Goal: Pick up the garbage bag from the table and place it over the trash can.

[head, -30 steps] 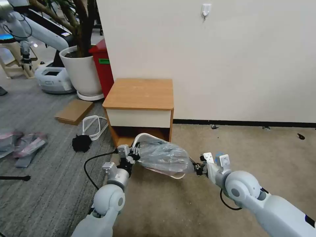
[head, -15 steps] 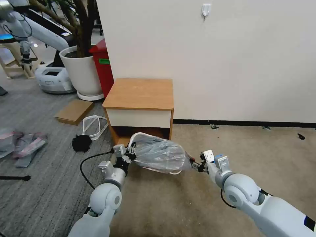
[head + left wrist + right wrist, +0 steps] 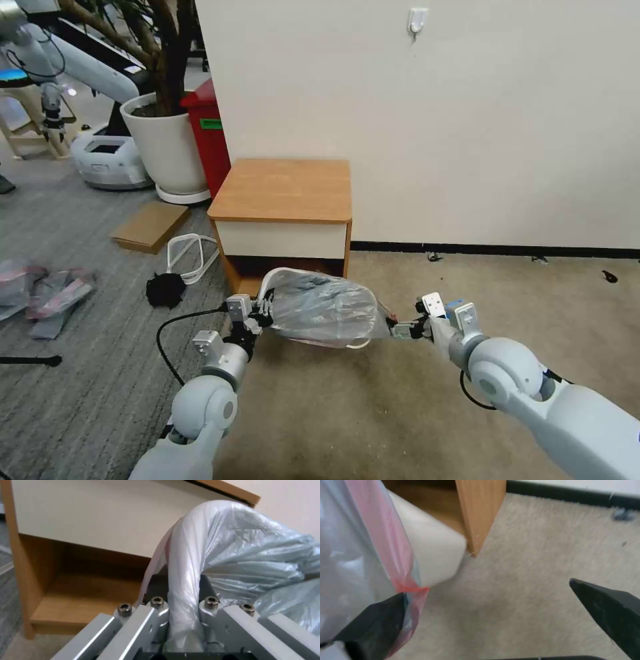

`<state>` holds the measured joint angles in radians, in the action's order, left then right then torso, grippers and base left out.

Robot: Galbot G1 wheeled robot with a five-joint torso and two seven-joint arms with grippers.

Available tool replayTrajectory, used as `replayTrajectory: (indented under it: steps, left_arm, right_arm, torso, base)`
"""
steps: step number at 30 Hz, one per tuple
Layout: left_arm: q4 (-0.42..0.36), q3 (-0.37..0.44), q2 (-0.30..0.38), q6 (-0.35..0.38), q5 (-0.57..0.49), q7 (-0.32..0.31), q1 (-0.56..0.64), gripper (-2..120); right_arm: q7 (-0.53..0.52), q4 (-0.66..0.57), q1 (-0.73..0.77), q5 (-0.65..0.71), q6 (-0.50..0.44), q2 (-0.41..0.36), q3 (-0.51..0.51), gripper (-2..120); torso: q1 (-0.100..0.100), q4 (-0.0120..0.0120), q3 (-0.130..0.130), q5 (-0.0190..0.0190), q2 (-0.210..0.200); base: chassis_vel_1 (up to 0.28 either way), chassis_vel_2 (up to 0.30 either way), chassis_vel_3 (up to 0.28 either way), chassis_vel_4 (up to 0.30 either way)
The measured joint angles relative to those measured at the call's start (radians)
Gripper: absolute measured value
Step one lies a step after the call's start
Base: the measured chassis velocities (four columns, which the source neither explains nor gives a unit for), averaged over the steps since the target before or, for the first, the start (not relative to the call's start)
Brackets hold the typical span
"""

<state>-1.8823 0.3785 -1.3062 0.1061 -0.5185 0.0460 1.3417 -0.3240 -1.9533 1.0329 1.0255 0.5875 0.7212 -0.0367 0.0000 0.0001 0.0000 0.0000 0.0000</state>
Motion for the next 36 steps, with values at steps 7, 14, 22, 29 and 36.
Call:
replayTrajectory:
  steps: [7, 14, 22, 29, 36]
  left_arm:
    - [0.014, 0.009, 0.001, -0.034, 0.041, 0.083, 0.020, 5]
    - [0.026, 0.015, 0.005, -0.051, 0.065, 0.103, 0.021, 5]
    - [0.041, 0.024, 0.009, -0.055, 0.066, 0.103, 0.016, 5]
    - [0.060, 0.024, 0.008, -0.058, 0.066, 0.102, 0.005, 5]
    - [0.070, 0.036, 0.002, -0.058, 0.062, 0.096, -0.002, 5]
  right_arm:
    - [-0.005, 0.017, -0.026, 0.079, 0.014, -0.010, -0.015, 114]
    - [-0.002, 0.018, -0.033, 0.105, 0.027, -0.020, -0.018, 109]
    - [0.002, 0.016, -0.029, 0.132, 0.038, -0.025, -0.024, 99]
    - [0.005, 0.007, -0.024, 0.200, 0.066, -0.032, -0.049, 99]
    - [0.002, -0.002, -0.006, 0.244, 0.069, -0.018, -0.102, 99]
  torso:
    - [0.000, -0.0001, 0.000, 0.0000, 0.000]
    - [0.000, 0.0000, 0.000, 0.0000, 0.000]
    - [0.000, -0.0001, 0.000, 0.0000, 0.000]
    - [0.000, -0.0001, 0.000, -0.0001, 0.000]
    - [0.000, 0.0000, 0.000, 0.0000, 0.000]
  base:
    - [0.000, 0.000, 0.000, 0.000]
    - [0.000, 0.000, 0.000, 0.000]
    - [0.000, 0.000, 0.000, 0.000]
    - [0.000, 0.000, 0.000, 0.000]
    - [0.000, 0.000, 0.000, 0.000]
